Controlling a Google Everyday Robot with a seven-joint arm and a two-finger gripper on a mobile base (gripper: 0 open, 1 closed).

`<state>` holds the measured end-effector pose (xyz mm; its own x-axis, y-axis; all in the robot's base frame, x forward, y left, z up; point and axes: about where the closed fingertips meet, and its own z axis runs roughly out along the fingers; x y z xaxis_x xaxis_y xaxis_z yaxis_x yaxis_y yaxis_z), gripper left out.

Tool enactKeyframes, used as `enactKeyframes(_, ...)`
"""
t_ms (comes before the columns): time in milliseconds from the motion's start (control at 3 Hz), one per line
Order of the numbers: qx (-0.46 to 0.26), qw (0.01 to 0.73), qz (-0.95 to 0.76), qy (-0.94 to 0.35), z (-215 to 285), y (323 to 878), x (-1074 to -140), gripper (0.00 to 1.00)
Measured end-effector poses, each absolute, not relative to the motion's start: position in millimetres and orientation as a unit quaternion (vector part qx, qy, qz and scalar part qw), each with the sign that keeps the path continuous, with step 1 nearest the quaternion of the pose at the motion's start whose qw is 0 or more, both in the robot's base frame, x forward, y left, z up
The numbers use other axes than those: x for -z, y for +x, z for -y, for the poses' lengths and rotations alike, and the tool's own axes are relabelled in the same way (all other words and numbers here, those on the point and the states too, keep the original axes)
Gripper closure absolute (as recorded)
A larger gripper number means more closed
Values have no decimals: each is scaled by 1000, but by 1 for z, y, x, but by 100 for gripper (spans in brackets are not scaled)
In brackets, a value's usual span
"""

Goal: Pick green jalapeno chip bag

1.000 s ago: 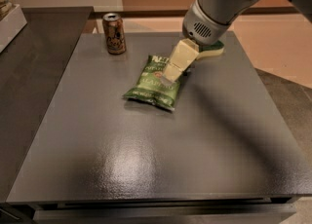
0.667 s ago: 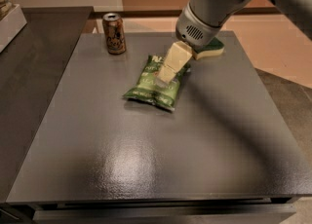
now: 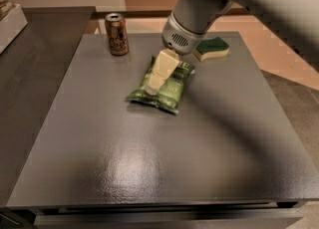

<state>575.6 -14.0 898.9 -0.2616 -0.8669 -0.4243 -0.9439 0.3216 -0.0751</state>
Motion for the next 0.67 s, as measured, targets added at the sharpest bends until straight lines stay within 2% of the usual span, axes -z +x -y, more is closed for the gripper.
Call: enactKeyframes(667,-94,175,-792,-578,13,575,-871,0)
